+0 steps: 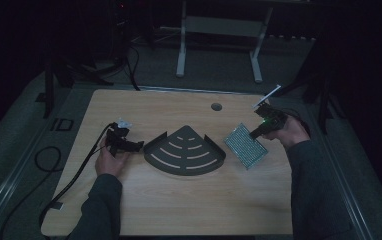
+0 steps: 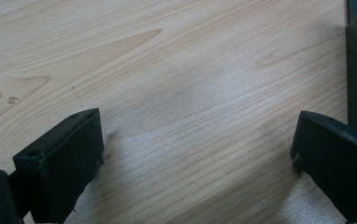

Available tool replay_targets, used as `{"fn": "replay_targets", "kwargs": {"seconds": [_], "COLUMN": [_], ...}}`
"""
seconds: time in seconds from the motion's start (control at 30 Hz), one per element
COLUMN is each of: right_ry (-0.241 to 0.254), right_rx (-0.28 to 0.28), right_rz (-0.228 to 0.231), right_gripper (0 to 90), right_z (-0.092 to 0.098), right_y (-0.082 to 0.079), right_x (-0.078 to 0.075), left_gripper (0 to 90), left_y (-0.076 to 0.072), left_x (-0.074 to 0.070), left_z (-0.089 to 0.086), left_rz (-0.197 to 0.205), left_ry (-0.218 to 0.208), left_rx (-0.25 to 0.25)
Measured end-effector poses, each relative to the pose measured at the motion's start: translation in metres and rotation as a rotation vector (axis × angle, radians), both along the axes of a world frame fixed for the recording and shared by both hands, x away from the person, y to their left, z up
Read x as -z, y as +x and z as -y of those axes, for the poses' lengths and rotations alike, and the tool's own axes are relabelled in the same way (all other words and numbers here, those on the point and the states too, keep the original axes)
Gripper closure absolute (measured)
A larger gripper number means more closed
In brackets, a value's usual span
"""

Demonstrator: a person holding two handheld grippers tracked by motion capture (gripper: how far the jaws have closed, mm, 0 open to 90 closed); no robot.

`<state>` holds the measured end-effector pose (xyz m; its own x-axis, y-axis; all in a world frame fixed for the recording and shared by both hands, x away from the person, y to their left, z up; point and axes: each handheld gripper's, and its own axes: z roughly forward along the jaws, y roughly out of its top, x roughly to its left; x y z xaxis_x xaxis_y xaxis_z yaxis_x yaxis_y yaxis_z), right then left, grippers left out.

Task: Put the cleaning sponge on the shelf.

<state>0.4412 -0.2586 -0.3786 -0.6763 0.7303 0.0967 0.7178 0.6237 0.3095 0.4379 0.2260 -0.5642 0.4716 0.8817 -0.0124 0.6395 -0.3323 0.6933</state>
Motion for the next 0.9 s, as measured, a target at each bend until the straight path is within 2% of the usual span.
{"fn": "replay_targets", "kwargs": {"seconds": [0.37, 0.57, 0.9], "right_ry": [0.006, 0.005, 0.019], "right_rx": [-0.017, -0.038, -0.036], "right_rz": [0.013, 0.012, 0.026], "right_gripper": [89.9, 89.9, 89.9], "right_z": [-0.018, -0.030, -0.041], "right_y": [0.006, 0.009, 0.015], "right_x": [-0.007, -0.006, -0.006], "left_gripper": [3.1, 3.1, 3.1], "left_y": [0.000, 0.000, 0.000], "left_x": [0.000, 0.000, 0.000], "left_z": [0.000, 0.000, 0.000], "left_rz": [0.000, 0.000, 0.000], "left_ry": [0.000, 0.000, 0.000], "left_rx": [0.000, 0.000, 0.000]}}
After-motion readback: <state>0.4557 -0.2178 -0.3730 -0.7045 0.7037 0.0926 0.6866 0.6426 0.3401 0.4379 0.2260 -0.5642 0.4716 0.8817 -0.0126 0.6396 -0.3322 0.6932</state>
